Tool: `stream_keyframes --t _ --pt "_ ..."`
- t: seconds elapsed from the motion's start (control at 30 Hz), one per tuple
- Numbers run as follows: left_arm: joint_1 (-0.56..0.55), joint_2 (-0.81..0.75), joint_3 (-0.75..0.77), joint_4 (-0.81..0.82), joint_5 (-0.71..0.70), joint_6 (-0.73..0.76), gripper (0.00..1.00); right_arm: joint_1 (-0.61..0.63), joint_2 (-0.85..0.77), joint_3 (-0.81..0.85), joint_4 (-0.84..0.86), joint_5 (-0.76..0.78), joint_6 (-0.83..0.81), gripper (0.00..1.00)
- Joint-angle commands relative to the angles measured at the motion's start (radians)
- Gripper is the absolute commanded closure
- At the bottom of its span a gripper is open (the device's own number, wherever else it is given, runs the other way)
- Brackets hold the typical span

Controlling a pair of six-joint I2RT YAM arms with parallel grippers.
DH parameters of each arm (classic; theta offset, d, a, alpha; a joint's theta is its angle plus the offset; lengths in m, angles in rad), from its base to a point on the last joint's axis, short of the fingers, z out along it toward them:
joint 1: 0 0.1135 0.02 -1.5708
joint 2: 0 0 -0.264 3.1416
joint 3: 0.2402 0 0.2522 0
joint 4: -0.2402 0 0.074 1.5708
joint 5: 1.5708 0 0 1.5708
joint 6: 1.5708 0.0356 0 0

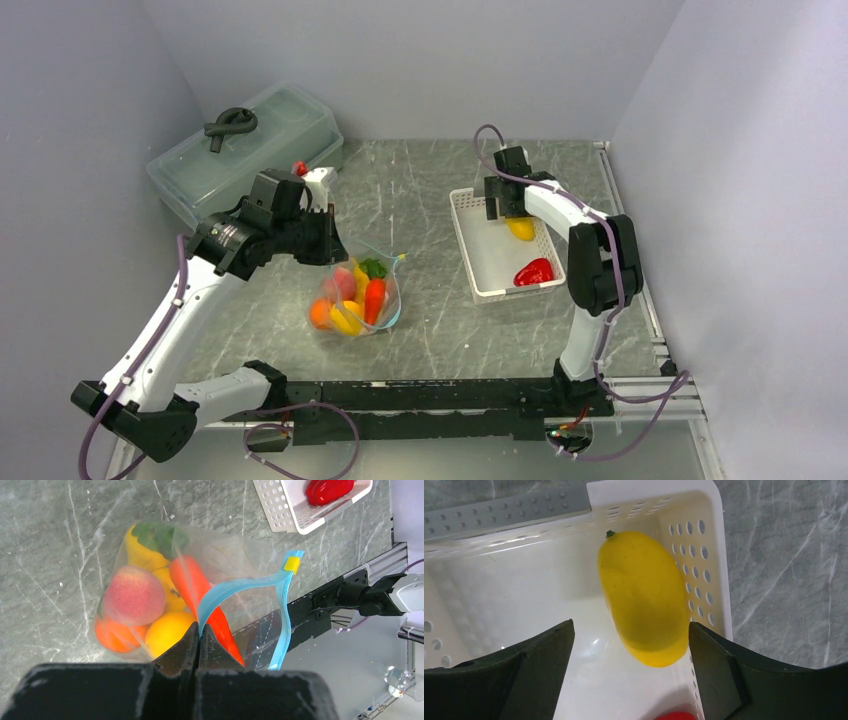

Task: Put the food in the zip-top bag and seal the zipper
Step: Pick up the fake fruit from the bin.

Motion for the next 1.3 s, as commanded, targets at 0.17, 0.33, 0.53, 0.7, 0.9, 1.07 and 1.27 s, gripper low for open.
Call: stream_keyframes --t 0.17,0.33,0.53,0.7,0.9,1.07,1.27 --pt "0.0 -0.022 0.057 0.016 -0.001 -0.009 1.0 -0.005 0.048 0.042 0.017 0.047 -0.018 0.18" --pt "0.0 -0.021 0.057 0.018 -0.001 -0.011 1.0 -0.005 0.053 0.036 0.026 0.073 -0.024 0.22" --pt "0.0 -0.026 0.045 0.023 0.001 -0.014 1.0 -0.005 0.066 0.034 0.031 0.105 -0.03 0.25" --pt "0.0 -0.04 0.038 0.019 -0.009 -0.015 1.0 -0.005 0.083 0.047 0.025 0.105 -0.027 0.3" --pt "-0.001 -0.044 0.037 0.016 -0.011 -0.014 1.0 -0.005 0.086 0.051 0.024 0.081 -0.025 0.43" --pt "0.0 -0.045 0.034 0.02 -0.009 -0.014 1.0 -0.003 0.05 0.046 0.017 0.071 -0.022 0.6" --pt "-0.001 -0.043 0.028 0.035 0.0 -0.012 1.0 -0.003 -0.038 0.028 0.004 0.052 -0.007 0.7"
